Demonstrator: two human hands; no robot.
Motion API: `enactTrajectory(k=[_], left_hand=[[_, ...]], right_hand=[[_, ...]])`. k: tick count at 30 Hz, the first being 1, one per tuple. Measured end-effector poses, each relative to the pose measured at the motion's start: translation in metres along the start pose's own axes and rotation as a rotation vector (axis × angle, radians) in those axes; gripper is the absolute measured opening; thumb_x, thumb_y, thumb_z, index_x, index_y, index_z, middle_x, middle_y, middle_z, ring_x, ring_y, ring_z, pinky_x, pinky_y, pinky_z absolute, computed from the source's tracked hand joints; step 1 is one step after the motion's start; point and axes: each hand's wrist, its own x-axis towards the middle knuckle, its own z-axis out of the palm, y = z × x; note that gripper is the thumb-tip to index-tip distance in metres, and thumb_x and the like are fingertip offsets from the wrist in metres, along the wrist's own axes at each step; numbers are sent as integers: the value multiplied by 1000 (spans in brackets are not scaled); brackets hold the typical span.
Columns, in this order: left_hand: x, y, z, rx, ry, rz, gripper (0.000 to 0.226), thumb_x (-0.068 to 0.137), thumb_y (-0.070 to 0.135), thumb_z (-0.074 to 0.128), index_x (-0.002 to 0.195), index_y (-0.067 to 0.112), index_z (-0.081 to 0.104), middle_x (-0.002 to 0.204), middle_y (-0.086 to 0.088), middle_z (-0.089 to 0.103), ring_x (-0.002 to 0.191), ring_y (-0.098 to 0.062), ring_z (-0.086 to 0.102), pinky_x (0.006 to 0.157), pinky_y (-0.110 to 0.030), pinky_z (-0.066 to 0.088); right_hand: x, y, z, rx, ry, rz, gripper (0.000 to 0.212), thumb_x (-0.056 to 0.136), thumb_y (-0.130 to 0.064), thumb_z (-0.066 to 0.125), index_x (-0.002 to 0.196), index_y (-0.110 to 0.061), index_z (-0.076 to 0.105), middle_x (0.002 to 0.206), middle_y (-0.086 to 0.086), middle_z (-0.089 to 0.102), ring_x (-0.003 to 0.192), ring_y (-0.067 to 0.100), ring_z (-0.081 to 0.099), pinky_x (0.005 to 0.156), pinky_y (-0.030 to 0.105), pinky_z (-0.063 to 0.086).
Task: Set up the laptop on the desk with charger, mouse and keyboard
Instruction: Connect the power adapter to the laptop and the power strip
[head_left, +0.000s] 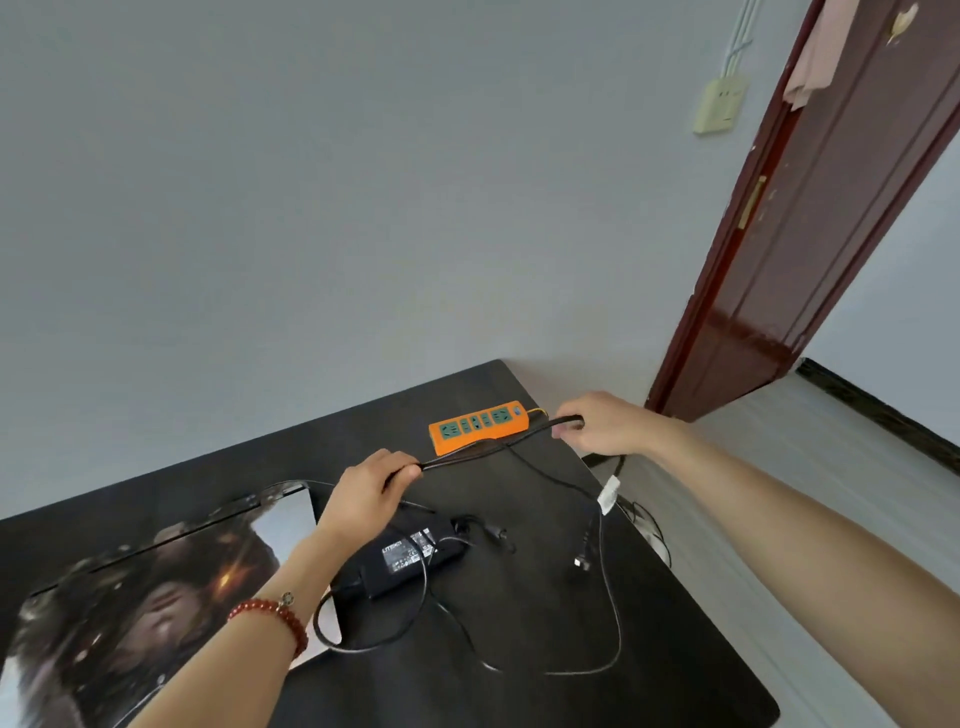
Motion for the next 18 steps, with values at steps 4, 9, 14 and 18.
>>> enactTrajectory(k=[4,9,14,18], left_hand=[[2,0,-2,33,-197,-27,27,95,34,42,82,24,63,76,10,63,72,-9,57,74,-31,47],[14,19,0,-215,-531,-249,34,89,40,50,81,15,71,75,-1,65,71,-9,60,86,-30,45],[39,38,1,-790,-408,-595,36,88,40,49,107,15,65,106,-4,69,95,-16,66,92,-33,43],[73,49,11,-1097,-330,-866,36,97,26,36,121,3,52,108,-8,65,98,-23,62,90,-37,43]], right_hand=[[20,7,8,-362,355,-13,26,94,-28,46,102,-12,66,101,10,59,102,29,46,78,36,41],[41,4,9,-88,545,90,23,93,-22,50,105,-6,62,112,15,45,85,31,53,71,31,40],[45,3,11,341,543,-100,26,85,8,44,92,-11,62,104,7,59,90,14,59,76,11,43],[42,-9,28,1025,331,-117,28,86,12,38,86,-9,58,82,7,67,77,18,65,68,16,51]])
